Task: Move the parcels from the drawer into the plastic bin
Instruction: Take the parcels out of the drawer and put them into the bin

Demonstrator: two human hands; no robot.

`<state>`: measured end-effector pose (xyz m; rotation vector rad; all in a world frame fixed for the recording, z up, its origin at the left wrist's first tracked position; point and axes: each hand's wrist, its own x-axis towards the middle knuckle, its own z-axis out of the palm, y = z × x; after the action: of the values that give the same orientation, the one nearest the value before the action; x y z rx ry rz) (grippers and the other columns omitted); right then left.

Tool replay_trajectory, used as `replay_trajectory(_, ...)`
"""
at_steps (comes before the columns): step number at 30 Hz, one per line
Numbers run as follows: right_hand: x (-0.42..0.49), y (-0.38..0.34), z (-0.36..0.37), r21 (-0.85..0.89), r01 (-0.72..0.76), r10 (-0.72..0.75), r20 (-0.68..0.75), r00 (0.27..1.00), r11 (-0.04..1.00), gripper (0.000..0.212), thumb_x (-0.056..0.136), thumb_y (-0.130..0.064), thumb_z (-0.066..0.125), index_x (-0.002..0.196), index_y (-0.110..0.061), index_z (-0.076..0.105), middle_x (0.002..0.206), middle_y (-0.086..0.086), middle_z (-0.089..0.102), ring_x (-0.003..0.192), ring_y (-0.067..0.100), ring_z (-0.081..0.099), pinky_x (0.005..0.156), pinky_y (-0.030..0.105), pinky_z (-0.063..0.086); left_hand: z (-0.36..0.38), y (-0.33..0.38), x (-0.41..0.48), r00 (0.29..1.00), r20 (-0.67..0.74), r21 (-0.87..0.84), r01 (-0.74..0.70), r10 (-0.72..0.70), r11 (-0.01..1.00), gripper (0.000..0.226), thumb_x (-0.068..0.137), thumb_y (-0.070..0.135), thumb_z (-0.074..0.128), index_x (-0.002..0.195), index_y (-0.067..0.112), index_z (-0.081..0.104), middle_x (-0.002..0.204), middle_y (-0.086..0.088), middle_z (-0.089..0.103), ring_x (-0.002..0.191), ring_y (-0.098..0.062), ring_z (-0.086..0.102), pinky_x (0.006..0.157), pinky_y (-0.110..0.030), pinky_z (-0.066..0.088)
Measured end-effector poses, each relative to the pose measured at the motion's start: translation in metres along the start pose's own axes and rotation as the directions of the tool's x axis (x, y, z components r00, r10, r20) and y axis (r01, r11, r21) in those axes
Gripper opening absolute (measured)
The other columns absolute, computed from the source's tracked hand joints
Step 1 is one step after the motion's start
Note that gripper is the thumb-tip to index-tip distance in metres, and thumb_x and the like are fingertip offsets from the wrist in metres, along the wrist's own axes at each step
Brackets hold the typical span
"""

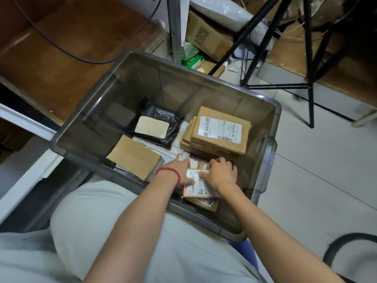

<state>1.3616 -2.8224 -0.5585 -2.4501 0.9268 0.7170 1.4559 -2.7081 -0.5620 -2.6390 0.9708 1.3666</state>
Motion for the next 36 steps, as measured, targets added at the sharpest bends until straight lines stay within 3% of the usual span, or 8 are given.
replay_trajectory(4, -0.001, 0.002, -0.001, -0.089, 0.020, -0.007, 0.142, 0.990, 0.996, 0.049, 0.093, -0.051, 0.053, 0.130, -0.019, 0.052, 0.130, 0.007, 0.057, 0.120, 0.028, 0.052, 0.101, 0.043, 0.043, 0.001, -0.006, -0.002, 0.997, 0.073, 0.020, -0.040, 0.038, 0.999, 0.053, 0.086, 0.043, 0.064, 0.132, 0.028, 0.042, 0.121, -0.001, 0.061, 0.094, -0.018, 0.055, 0.075, -0.030, 0.043)
replay_trajectory(8, -0.003, 0.004, -0.003, -0.172, -0.007, 0.051, 0.252, 0.966, 0.985, 0.052, 0.093, -0.058, 0.049, 0.129, -0.020, 0.051, 0.129, 0.004, 0.059, 0.117, 0.026, 0.056, 0.093, 0.038, 0.047, 0.002, -0.001, -0.009, 0.995, -0.036, 0.285, -0.080, 0.094, 0.955, 0.058, 0.087, 0.051, 0.056, 0.139, 0.033, 0.036, 0.124, -0.001, 0.060, 0.110, -0.022, 0.057, 0.080, -0.032, 0.043)
replay_trajectory(11, -0.004, 0.000, -0.004, -0.248, 0.034, 0.025, 0.233, 0.972, 0.968, 0.050, 0.094, -0.055, 0.048, 0.130, -0.020, 0.052, 0.128, 0.004, 0.059, 0.116, 0.024, 0.056, 0.088, 0.036, 0.042, 0.000, -0.005, -0.016, 0.987, -0.155, 0.266, -0.006, 0.049, 0.964, 0.054, 0.090, 0.051, 0.052, 0.138, 0.031, 0.039, 0.126, -0.002, 0.059, 0.111, -0.022, 0.056, 0.084, -0.033, 0.044)
replay_trajectory(13, -0.007, -0.002, -0.004, -0.225, 0.052, -0.007, 0.195, 0.981, 0.973, 0.049, 0.094, -0.052, 0.050, 0.132, -0.021, 0.051, 0.129, 0.003, 0.059, 0.119, 0.024, 0.055, 0.096, 0.038, 0.042, -0.006, -0.015, -0.024, 0.968, -0.250, 0.197, 0.081, -0.029, 0.977, 0.051, 0.092, 0.050, 0.048, 0.137, 0.028, 0.041, 0.127, -0.004, 0.059, 0.113, -0.023, 0.056, 0.082, -0.032, 0.043)
replay_trajectory(18, -0.016, -0.017, -0.016, -0.142, 0.228, -0.240, -0.070, 0.968, 0.963, 0.052, 0.093, -0.052, 0.052, 0.136, -0.024, 0.048, 0.132, 0.004, 0.055, 0.121, 0.024, 0.052, 0.100, 0.042, 0.042, -0.026, -0.044, -0.048, 0.836, -0.525, 0.012, 0.194, -0.159, 0.981, 0.042, 0.091, 0.047, 0.047, 0.130, 0.031, 0.049, 0.127, 0.001, 0.059, 0.116, -0.022, 0.054, 0.085, -0.034, 0.040)
replay_trajectory(22, -0.022, -0.054, -0.032, -0.186, 0.418, -0.450, -0.192, 0.872, 0.889, 0.051, 0.095, -0.052, 0.048, 0.137, -0.023, 0.048, 0.133, 0.003, 0.056, 0.119, 0.023, 0.053, 0.099, 0.041, 0.046, -0.041, -0.064, -0.081, 0.662, -0.692, -0.149, 0.260, -0.288, 0.954, 0.036, 0.090, 0.044, 0.048, 0.124, 0.033, 0.056, 0.122, 0.002, 0.062, 0.115, -0.024, 0.053, 0.091, -0.039, 0.038)
replay_trajectory(26, -0.037, -0.102, -0.046, -0.222, 0.556, -0.599, -0.262, 0.757, 0.801, 0.048, 0.094, -0.052, 0.046, 0.134, -0.025, 0.051, 0.133, 0.002, 0.056, 0.122, 0.023, 0.052, 0.098, 0.042, 0.047, -0.044, -0.097, -0.131, 0.536, -0.757, -0.220, 0.329, -0.373, 0.918, 0.036, 0.092, 0.044, 0.049, 0.123, 0.029, 0.055, 0.121, 0.000, 0.061, 0.115, -0.025, 0.052, 0.093, -0.041, 0.038)
replay_trajectory(36, -0.110, -0.221, -0.036, -0.312, 0.799, -0.858, -0.207, 0.470, 0.514, 0.052, 0.093, -0.055, 0.046, 0.133, -0.022, 0.051, 0.128, 0.003, 0.056, 0.116, 0.026, 0.054, 0.093, 0.040, 0.044, 0.021, -0.174, -0.254, 0.287, -0.683, -0.527, 0.442, -0.671, 0.726, 0.036, 0.091, 0.043, 0.050, 0.123, 0.026, 0.054, 0.121, -0.004, 0.059, 0.113, -0.028, 0.052, 0.087, -0.040, 0.042)
